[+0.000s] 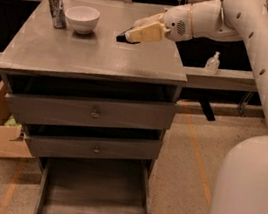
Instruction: Place rxbar blueberry into bottom drawer
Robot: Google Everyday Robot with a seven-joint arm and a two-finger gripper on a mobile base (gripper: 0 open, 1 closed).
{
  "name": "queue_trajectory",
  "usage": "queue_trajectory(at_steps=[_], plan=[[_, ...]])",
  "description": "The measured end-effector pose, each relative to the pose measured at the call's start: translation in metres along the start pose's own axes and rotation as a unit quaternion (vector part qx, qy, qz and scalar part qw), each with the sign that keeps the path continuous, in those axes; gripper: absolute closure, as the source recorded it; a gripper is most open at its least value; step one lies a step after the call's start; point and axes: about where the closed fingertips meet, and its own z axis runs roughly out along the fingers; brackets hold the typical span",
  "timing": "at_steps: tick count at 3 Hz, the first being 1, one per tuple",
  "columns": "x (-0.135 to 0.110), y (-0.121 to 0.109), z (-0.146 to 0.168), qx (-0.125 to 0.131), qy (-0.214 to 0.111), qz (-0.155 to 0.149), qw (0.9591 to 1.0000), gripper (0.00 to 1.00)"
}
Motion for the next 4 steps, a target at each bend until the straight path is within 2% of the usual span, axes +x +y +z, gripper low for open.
queue_trajectory(at_steps=[2,3,4], plan=[[0.001,0.003,0.006,-0.009,0.010,-0.006,0.9999,1.00],[0.006,0.026,0.025,-0.021,0.003,-0.012,0.9997,1.00],[-0.019,0.072,0.031,-0.009,-0.034,-0.066,0.9972,1.00]])
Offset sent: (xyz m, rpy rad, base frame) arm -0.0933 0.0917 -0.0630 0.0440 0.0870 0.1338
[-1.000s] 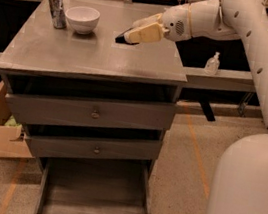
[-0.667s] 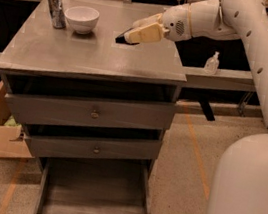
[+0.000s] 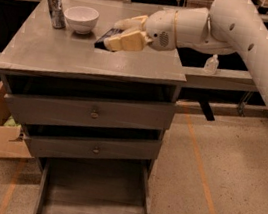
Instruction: Place rxbar blueberry into bottom drawer
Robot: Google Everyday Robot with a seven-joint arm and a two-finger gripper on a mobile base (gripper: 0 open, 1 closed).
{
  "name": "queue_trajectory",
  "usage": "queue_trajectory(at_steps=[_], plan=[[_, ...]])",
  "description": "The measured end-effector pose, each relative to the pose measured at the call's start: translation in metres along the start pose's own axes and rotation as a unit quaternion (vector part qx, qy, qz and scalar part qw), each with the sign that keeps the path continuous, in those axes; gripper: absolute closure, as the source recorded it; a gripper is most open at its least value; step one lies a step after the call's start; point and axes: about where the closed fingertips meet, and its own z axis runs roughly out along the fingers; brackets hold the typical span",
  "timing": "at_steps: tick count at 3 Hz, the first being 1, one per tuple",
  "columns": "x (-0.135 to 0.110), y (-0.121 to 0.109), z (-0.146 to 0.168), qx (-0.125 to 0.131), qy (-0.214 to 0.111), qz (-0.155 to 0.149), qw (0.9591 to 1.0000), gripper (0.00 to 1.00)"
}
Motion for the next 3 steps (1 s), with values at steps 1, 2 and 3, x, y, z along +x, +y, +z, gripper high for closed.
queue_trajectory(at_steps=[1,2,3], plan=[[0.010,0.052,0.038,-0.019,-0.001,-0.040,0.9990,1.00],[0.073,0.122,0.085,-0.080,0.054,-0.045,0.9944,1.00],[0.112,0.170,0.096,-0.117,0.087,-0.036,0.9887,1.00]])
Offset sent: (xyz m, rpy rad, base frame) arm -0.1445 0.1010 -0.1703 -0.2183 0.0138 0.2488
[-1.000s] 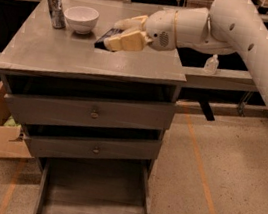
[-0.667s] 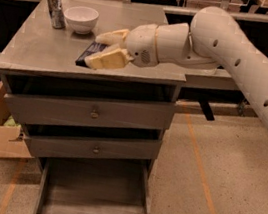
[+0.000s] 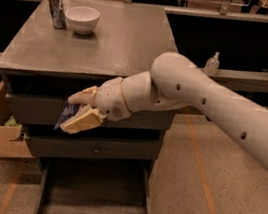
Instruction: Place rxbar blueberry into bottom drawer
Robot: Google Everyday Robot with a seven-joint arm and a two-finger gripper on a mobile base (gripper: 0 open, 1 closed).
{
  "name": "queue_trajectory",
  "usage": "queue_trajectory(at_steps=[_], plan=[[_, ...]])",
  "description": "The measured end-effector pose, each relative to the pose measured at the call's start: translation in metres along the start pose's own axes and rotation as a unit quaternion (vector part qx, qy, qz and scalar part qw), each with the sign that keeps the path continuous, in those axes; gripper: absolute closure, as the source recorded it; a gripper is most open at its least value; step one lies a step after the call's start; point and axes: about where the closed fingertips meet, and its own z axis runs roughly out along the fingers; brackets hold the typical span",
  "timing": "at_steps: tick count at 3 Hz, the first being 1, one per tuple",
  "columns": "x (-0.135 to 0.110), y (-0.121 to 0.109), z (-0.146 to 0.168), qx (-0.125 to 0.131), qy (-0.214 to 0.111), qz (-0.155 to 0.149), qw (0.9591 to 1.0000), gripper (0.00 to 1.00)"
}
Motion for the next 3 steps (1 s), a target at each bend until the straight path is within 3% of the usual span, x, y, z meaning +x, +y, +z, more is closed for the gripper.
queue_trajectory(at_steps=[1,2,3], plan=[[0.006,0.006,0.005,-0.007,0.004,0.004,1.0000,1.00],[0.023,0.004,0.024,0.009,0.026,0.008,0.9996,1.00],[0.089,-0.008,0.080,0.026,0.070,-0.001,0.9972,1.00]])
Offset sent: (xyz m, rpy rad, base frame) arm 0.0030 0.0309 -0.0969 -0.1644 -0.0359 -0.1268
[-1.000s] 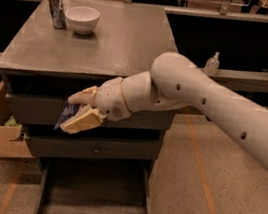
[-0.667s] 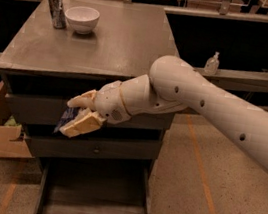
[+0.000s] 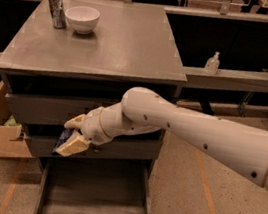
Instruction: Place rxbar blueberry into bottom drawer
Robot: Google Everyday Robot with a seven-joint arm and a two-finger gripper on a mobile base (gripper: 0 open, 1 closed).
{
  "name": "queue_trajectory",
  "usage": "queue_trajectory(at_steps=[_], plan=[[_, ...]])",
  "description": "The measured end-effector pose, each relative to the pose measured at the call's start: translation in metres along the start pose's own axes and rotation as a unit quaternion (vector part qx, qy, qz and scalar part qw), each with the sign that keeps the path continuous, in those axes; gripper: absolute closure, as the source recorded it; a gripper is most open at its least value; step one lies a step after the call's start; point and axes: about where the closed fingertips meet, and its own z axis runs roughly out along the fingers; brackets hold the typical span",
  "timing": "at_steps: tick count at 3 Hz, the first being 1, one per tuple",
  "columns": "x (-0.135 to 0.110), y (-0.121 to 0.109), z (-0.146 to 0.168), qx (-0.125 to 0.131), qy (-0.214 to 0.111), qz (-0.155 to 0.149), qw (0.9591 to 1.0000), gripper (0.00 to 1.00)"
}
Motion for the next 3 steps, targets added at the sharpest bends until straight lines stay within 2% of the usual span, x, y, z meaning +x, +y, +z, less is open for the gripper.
queue_trajectory(at_steps=[1,2,3], plan=[[0.057,-0.027,0.060,0.019,0.033,-0.016,0.9991,1.00],[0.102,-0.046,0.113,0.031,0.054,-0.033,0.9975,1.00],[0.102,-0.046,0.114,0.032,0.053,-0.033,0.9976,1.00]])
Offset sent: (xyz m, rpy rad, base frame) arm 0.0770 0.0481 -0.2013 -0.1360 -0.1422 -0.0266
